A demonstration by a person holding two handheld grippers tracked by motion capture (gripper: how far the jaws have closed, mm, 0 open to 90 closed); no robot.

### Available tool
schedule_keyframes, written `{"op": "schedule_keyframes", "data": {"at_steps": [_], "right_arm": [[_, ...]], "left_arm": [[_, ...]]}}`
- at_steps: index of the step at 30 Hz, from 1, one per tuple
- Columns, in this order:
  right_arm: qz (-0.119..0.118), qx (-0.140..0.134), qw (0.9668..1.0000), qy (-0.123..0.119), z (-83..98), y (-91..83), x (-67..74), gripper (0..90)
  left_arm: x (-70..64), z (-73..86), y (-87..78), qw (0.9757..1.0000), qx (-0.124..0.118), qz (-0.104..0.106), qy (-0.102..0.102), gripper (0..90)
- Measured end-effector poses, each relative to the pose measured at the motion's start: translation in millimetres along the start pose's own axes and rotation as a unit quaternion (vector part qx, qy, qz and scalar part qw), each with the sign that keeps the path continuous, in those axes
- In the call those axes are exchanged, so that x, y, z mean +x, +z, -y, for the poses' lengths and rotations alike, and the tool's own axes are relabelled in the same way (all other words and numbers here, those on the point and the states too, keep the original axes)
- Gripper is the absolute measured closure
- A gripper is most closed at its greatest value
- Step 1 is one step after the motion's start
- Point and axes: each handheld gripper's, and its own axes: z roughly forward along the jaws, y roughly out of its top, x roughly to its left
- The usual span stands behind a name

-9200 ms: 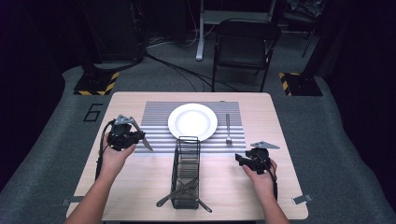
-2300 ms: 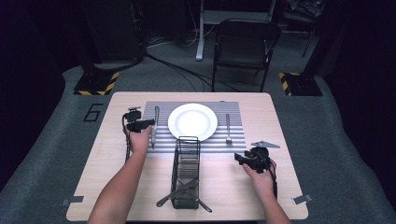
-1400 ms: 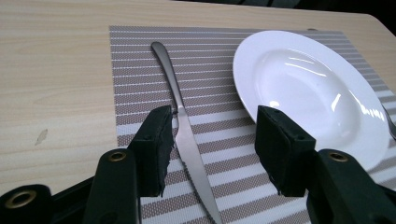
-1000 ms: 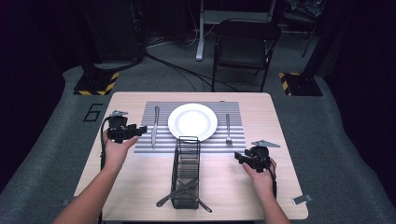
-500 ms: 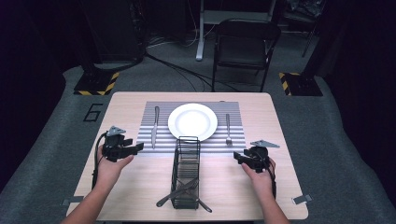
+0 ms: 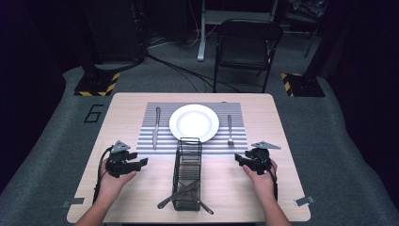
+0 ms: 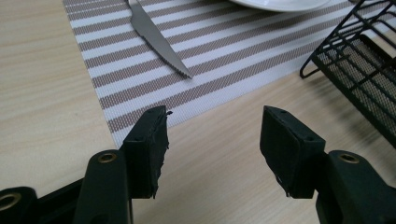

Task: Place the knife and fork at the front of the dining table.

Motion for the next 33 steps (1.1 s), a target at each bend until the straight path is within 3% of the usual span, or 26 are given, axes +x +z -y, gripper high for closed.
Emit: {"op": "schedule_keyframes", "data": {"at_steps": [6,10,16,22,28,33], "right_arm": [[-0.001,0.002,1.0000,0.002,0.2,0.7,1.2,45.4],[-0.002,0.005,1.0000,-0.004,0.3,2.9,3.0,45.4],[-0.004,0.011,0.9999,-0.011,0.8,5.9,4.2,45.4],[-0.002,0.009,0.9998,-0.016,2.3,8.3,4.0,45.6],[-0.002,0.016,0.9997,-0.020,3.7,11.2,4.5,45.5],[-0.002,0.019,0.9995,-0.027,4.8,13.0,8.4,45.6]], "left_arm": [[4.1,16.6,7.1,0.9997,0.004,-0.007,0.024,41.4],[6.8,23.4,11.8,0.9999,0.006,0.004,0.012,41.5],[11.7,33.3,15.1,0.9999,0.007,-0.009,0.011,41.5],[18.7,38.5,14.1,0.9998,0.002,-0.017,-0.007,40.2],[24.4,39.2,11.7,0.9995,0.001,-0.032,0.002,39.4],[32.0,41.2,11.8,0.9993,0.002,-0.032,-0.017,38.3]]}}
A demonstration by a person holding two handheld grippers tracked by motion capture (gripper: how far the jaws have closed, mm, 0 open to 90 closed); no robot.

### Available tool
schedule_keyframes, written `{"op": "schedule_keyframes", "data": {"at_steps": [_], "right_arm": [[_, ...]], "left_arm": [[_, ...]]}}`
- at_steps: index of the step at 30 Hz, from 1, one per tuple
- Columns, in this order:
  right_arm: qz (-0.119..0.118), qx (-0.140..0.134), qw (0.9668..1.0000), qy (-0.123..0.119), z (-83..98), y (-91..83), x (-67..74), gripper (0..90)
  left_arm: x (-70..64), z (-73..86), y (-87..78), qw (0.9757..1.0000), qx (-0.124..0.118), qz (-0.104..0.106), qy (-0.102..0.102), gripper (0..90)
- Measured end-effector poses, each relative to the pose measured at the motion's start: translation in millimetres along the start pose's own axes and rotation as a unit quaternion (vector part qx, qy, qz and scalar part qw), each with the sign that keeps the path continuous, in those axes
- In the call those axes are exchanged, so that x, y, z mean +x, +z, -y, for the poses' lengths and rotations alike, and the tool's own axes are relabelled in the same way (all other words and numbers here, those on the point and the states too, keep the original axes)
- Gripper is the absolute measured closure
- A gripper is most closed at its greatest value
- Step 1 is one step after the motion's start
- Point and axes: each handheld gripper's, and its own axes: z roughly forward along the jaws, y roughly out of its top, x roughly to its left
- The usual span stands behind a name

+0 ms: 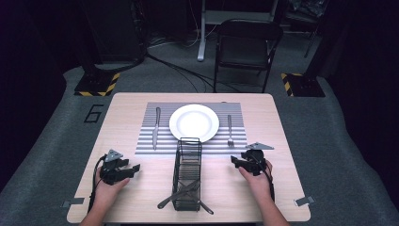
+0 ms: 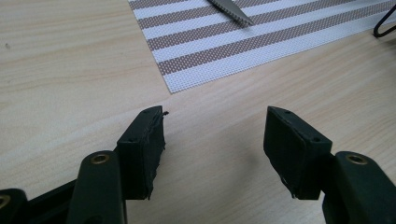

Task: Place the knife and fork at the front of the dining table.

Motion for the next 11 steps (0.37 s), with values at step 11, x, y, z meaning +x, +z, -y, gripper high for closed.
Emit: {"op": "schedule_keyframes", "data": {"at_steps": [11], "right_arm": [[0.007,0.002,0.9999,-0.014,1.0,-0.9,-0.5,44.4]], "left_arm": [[9.9,-0.4,-3.3,0.9998,-0.009,-0.010,-0.014,38.3]]}}
